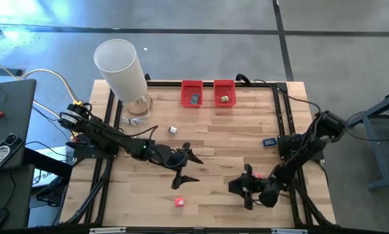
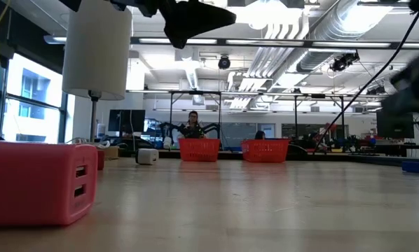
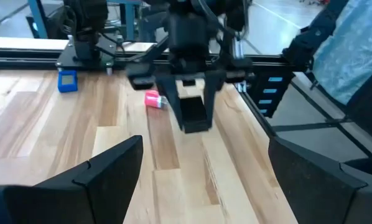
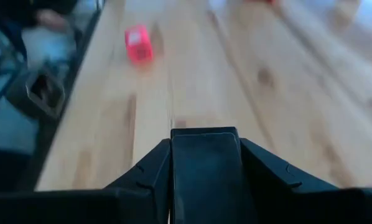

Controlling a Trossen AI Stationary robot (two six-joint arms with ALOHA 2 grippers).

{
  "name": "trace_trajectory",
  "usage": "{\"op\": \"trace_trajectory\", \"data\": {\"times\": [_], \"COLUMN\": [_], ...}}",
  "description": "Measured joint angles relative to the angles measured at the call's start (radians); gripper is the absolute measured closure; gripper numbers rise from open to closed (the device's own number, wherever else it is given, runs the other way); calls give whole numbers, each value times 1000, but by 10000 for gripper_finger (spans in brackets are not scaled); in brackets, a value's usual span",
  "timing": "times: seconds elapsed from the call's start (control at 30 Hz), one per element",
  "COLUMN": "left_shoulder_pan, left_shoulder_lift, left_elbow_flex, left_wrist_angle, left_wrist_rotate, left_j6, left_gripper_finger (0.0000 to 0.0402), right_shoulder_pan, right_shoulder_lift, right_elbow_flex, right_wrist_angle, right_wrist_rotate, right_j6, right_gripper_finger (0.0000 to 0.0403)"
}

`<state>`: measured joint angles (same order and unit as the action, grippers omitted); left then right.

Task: Pick & Place Office items
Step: Put the black timer into the left red bin

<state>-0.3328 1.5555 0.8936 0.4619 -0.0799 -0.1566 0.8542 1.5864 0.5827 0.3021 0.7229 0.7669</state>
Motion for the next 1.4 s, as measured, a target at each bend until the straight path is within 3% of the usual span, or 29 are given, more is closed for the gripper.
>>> {"op": "trace_trajectory", "data": {"times": [0.17, 0.33, 0.67, 0.9, 1.13, 1.4], "left_shoulder_pan": [0, 1, -4, 16, 67, 130], "left_shoulder_lift": [0, 0, 0, 24, 76, 79], "left_elbow_flex": [0, 0, 0, 1, 1, 1], "left_wrist_angle": [37, 90, 19, 10, 17, 17], "left_wrist_rotate": [-1, -2, -87, -241, -242, -178], "left_j6": [0, 34, 692, 916, 972, 886], "left_gripper_finger": [64, 64, 64, 64, 64, 64], "right_shoulder_pan": [-57, -141, -297, -400, -493, -587], "right_shoulder_lift": [-30, -31, -31, -32, -33, -33], "right_elbow_flex": [2, 2, 2, 3, 3, 3], "right_wrist_angle": [76, 115, 208, 320, 455, 451], "right_wrist_rotate": [37, -5, -153, -262, -360, -434], "right_j6": [-30, -34, -39, -119, -222, -222], "right_gripper_finger": [261, 261, 261, 261, 261, 261]}}
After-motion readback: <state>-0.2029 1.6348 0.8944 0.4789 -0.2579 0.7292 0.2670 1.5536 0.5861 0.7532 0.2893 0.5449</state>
